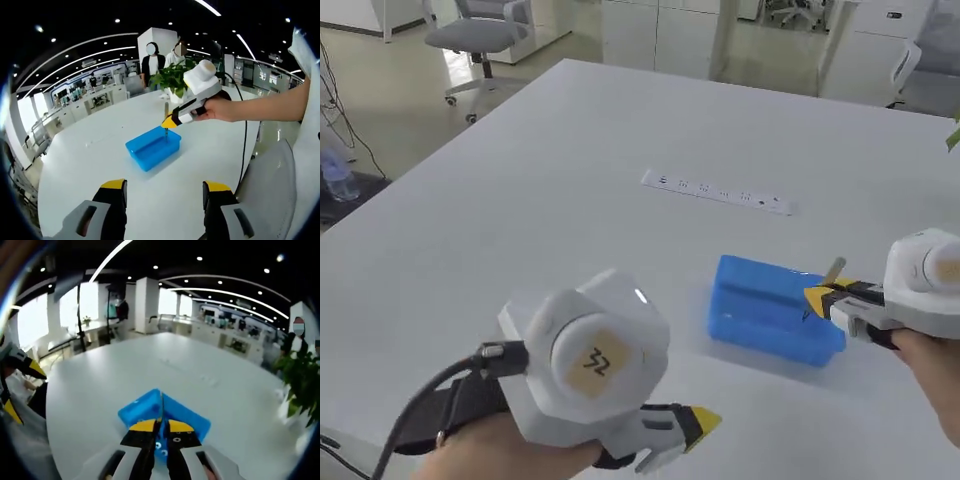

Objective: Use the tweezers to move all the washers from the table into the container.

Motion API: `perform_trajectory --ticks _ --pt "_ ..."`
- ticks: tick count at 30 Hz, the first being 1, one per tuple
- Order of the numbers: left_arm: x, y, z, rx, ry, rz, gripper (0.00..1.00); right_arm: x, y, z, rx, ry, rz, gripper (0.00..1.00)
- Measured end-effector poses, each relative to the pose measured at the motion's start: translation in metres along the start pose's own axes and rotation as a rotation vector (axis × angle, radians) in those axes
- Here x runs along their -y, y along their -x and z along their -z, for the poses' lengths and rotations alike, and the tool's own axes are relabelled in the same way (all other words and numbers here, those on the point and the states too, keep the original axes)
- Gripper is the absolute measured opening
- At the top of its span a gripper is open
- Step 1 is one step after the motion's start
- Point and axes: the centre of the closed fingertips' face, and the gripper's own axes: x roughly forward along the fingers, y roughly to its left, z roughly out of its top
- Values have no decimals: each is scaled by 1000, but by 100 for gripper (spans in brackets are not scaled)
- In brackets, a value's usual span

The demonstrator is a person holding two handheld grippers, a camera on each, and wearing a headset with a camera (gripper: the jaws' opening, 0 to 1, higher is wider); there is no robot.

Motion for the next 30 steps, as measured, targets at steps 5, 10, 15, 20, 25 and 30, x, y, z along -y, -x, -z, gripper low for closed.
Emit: perform_trajectory --ticks 5,10,15,20,25,30 --pt "-1 -4 -23 46 -33 39 46 -18 17 -10 16 74 -23 3" --pt "2 -9 -51 106 -111 84 37 -39 29 -17 27 117 -51 3" --pt "3 -16 -73 142 -161 141 24 -58 33 -16 1 216 -82 3" --pt "6 -20 -92 186 -176 219 27 -78 33 -9 -26 278 -129 3" --pt "17 -26 -97 186 -302 296 16 -87 33 -1 -63 331 -156 3" --pt "34 -40 -88 145 -400 380 9 -92 31 8 -100 366 -198 3"
